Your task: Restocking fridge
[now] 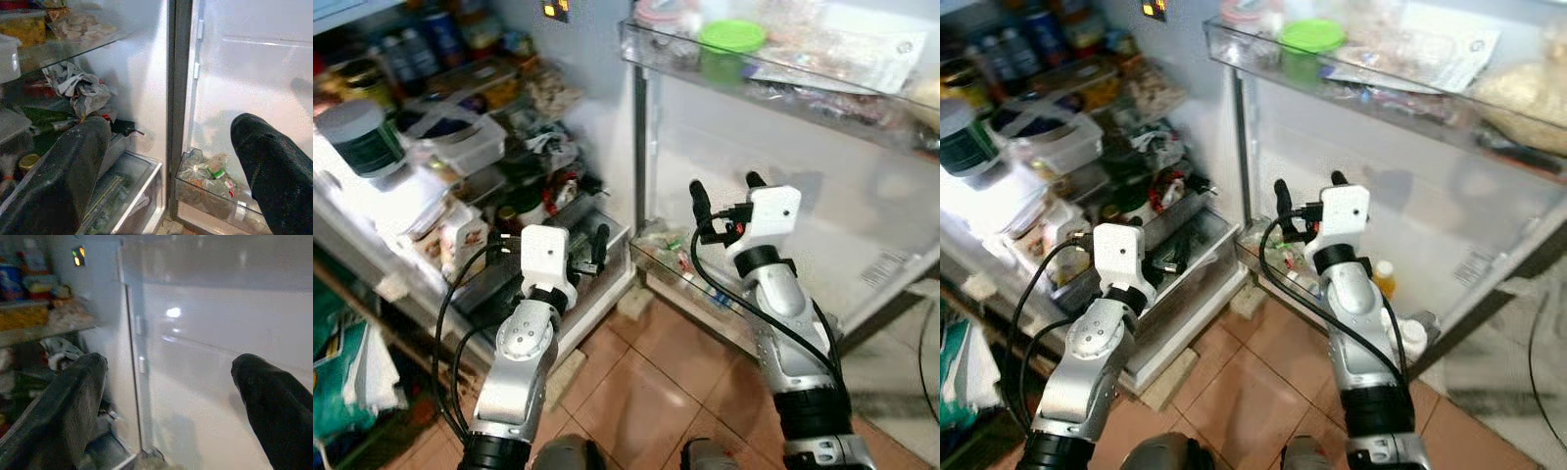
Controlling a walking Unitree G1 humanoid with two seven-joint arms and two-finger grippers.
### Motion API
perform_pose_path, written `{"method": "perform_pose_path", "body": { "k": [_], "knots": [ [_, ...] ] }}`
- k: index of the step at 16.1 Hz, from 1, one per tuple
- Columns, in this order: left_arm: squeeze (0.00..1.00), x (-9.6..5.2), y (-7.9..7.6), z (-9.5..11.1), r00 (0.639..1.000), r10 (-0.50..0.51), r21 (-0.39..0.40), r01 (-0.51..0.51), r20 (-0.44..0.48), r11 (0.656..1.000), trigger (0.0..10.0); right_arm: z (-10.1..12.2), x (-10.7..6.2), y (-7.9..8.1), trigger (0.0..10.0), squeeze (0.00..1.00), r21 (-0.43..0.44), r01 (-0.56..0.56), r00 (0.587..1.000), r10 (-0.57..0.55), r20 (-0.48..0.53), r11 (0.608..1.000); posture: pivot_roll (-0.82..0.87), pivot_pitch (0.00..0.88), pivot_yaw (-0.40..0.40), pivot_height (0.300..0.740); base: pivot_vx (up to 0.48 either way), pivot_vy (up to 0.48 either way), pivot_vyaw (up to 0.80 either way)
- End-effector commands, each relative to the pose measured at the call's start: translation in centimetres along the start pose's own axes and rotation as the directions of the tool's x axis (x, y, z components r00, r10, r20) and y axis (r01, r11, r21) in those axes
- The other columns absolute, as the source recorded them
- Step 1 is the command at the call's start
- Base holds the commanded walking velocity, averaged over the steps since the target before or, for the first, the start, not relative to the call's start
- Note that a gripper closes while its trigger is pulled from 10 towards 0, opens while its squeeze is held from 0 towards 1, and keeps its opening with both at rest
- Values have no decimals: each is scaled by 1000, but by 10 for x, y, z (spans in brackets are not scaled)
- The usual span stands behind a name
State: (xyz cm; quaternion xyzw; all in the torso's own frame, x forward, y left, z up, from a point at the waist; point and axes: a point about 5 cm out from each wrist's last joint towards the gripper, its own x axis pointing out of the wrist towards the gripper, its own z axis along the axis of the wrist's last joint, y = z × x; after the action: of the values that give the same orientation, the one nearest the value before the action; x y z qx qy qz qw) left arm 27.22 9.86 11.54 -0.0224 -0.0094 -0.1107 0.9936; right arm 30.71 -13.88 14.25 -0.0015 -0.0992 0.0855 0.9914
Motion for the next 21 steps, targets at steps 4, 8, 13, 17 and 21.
{"method": "perform_pose_path", "body": {
  "k": [4, 8, 13, 17, 21],
  "knots": [
    [0, -2, 2, 2, 1000, 5, 6, -5, 0, 1000, 10000, 1, 0, 5, 10000, 0, 9, -12, 1000, 12, -4, 1000, 7, 68, 69, 740, 0, 258, -506],
    [0, -4, 1, 2, 1000, -3, 12, 3, 3, 1000, 10000, 1, 0, 4, 10000, 0, -2, -11, 1000, 11, -6, 1000, 11, 76, 66, 740, 0, 0, -800],
    [0, -6, -1, 3, 999, -34, -1, 34, 0, 999, 10000, 1, -1, 5, 10000, 0, -1, -9, 1000, 9, -9, 1000, 12, 82, 67, 740, 0, 0, -800],
    [0, -8, -5, 4, 996, -88, -24, 88, 9, 996, 10000, -2, -7, 5, 10000, 0, -2, 1, 1000, -1, -18, 1000, 6, 84, 69, 740, 0, 0, -800],
    [0, -9, -7, 5, 994, -103, -27, 104, 18, 994, 10000, -2, -9, 6, 10000, 0, -6, 3, 1000, -3, -22, 1000, 3, 88, 67, 740, 0, -149, -800]
  ]
}}
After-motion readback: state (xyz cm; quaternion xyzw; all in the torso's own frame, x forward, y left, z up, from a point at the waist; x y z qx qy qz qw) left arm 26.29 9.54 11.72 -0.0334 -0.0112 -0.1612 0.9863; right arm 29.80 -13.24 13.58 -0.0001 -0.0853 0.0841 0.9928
